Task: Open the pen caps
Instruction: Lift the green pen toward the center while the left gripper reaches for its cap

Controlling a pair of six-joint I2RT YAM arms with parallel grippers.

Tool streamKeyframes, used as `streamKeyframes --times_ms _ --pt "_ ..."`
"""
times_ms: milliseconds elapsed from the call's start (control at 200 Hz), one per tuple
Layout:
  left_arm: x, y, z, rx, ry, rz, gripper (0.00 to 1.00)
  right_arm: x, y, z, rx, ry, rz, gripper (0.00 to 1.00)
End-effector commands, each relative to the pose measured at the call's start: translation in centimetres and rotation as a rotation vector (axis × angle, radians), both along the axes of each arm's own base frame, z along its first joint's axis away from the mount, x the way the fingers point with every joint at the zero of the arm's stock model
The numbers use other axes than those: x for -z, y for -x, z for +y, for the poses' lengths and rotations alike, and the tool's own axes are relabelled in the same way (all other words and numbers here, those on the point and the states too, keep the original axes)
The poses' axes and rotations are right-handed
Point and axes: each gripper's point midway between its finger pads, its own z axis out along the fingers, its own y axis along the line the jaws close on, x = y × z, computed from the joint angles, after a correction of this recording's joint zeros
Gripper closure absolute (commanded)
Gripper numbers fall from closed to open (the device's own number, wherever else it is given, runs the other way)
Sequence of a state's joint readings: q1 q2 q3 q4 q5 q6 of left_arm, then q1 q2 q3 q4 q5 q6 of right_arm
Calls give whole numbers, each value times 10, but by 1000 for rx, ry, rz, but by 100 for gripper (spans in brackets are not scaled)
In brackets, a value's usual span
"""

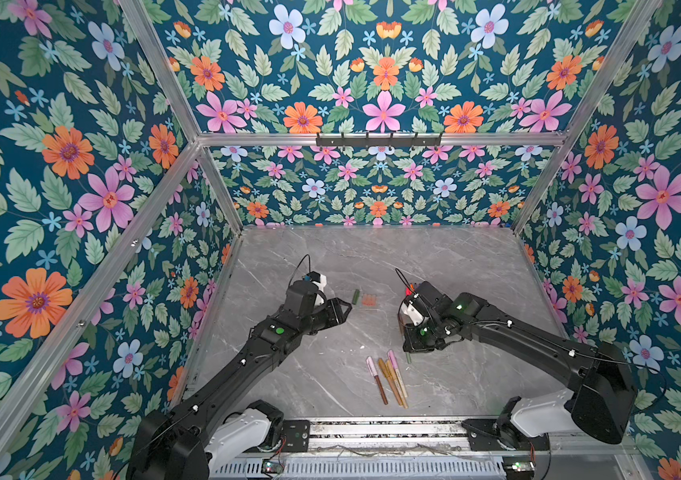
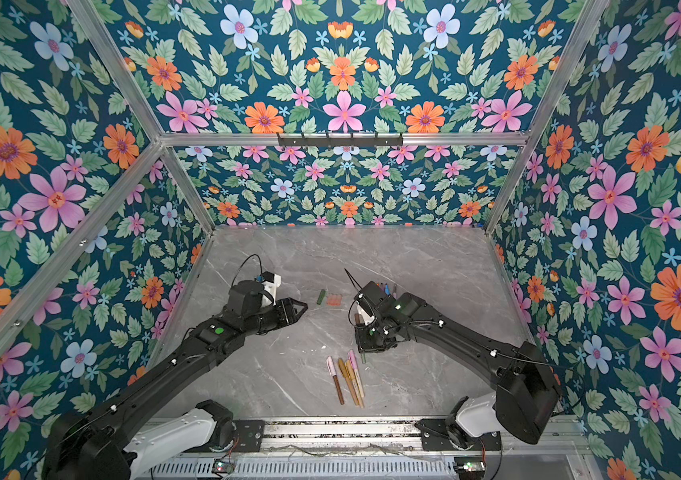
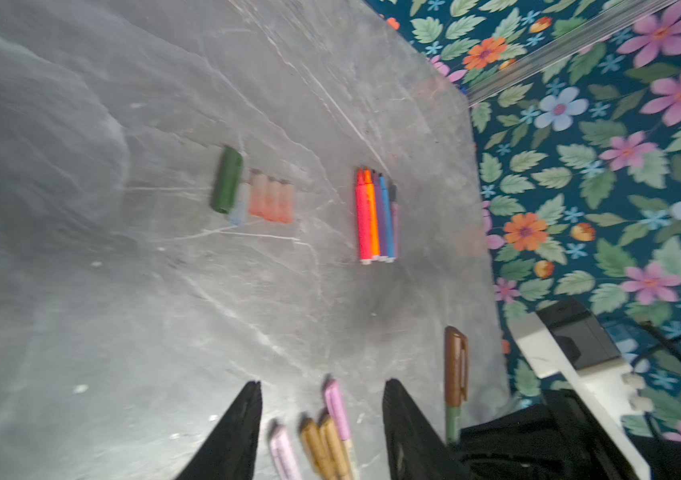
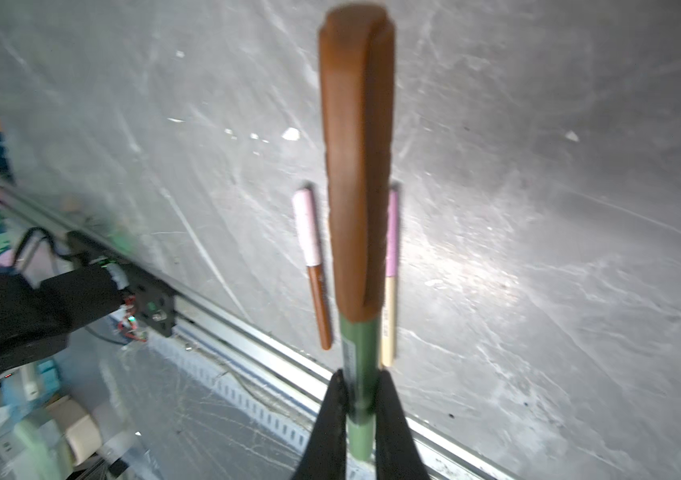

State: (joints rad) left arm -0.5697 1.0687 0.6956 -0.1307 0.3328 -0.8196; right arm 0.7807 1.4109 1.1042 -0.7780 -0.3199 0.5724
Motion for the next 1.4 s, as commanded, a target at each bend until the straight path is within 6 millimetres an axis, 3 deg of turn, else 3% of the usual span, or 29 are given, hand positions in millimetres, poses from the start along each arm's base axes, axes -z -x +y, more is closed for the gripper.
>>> streamKeyframes --times_ms 0,140,305,670,910,1150,1320,1395 --pt "-37 -6 -37 -20 209 -24 49 -21 5 27 -87 -171 32 91" --pt "-46 10 -78 36 187 -29 49 -32 12 45 -123 -303 100 92" --pt "-39 21 -98 41 109 -17 50 -40 16 49 -137 -363 100 93" --pt "-16 23 -70 -7 -80 12 50 -21 23 30 -21 -337 100 93" --pt "-5 24 -101 131 -15 50 51 -25 19 24 47 -331 87 93" --pt "-12 21 -121 229 54 47 51 -29 4 39 25 -318 91 92" --pt "-7 20 -115 243 66 74 62 -37 -6 45 10 -304 67 92" --pt "-4 19 -109 232 67 77 74 -37 -9 46 6 -296 63 92"
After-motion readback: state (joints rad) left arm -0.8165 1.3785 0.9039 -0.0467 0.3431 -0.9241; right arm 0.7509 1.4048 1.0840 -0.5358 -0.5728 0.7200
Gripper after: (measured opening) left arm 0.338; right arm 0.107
